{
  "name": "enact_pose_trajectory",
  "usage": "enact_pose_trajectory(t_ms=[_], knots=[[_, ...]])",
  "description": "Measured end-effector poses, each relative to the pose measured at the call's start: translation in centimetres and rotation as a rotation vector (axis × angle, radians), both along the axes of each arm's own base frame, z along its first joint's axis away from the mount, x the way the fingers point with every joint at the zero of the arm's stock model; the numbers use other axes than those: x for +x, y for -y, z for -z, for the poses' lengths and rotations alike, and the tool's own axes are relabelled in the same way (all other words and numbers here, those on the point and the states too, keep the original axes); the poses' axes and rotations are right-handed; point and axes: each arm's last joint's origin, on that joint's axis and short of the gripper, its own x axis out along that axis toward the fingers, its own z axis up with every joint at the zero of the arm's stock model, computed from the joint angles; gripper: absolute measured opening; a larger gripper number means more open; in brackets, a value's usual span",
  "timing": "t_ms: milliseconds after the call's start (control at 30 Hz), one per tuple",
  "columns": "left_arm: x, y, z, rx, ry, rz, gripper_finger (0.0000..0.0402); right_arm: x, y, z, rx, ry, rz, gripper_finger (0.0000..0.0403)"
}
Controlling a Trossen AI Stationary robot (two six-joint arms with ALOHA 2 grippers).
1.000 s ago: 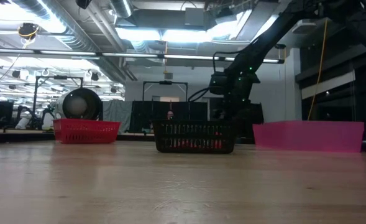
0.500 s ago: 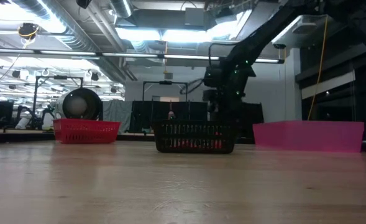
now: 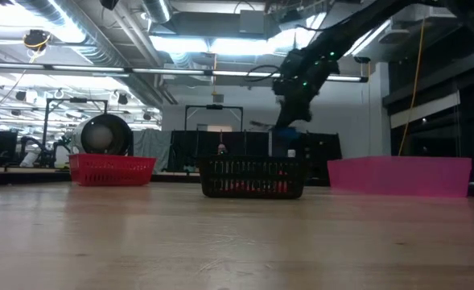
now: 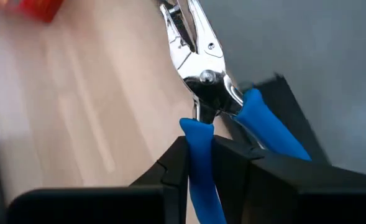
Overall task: Pick & Place School Supplies
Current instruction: Put the blue hole puncher into the large red bin
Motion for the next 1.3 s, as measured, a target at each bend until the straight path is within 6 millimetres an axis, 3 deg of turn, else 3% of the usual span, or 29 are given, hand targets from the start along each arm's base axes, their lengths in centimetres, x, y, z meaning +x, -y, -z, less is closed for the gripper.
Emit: enact_pose_trajectory(t_ms=[100,200,333,433,633,833,933,1067,1300], knots=[[0.0,0.0,0.0,0.016,-0.007,0.003,0.0143,-1.5,0.5,-0.9,0.087,0.010,0.150,0.0052],[0.0,0.0,0.0,0.030,-0.014,0.008,0.0143,-2.7,-0.1,-1.1,0.128,-0.093,0.259,0.0052],[0.0,0.0,0.0,0.051,-0.027,0.014,0.0143,-4.1,-1.4,-0.3,0.148,-0.331,0.329,0.0052],[0.0,0.0,0.1,0.065,-0.036,0.018,0.0143,-5.2,-2.5,0.9,0.195,-0.398,0.361,0.0052],[-0.2,0.3,0.2,0.059,-0.047,0.034,0.0143,-8.8,-6.7,2.6,0.221,-0.279,0.508,0.0052],[-0.4,0.7,0.2,0.066,-0.042,0.037,0.0143,-14.1,-12.0,2.8,0.203,-0.084,0.723,0.0052],[-0.4,0.7,0.2,0.064,-0.042,0.038,0.0143,-15.9,-13.8,3.1,0.228,-0.006,0.825,0.0052],[-0.4,0.7,0.2,0.055,-0.038,0.036,0.0143,-17.0,-14.8,4.2,0.276,0.012,0.927,0.0052],[-0.3,0.9,0.2,0.008,-0.027,0.062,0.0143,-17.5,-14.6,6.1,0.282,0.040,1.020,0.0052]])
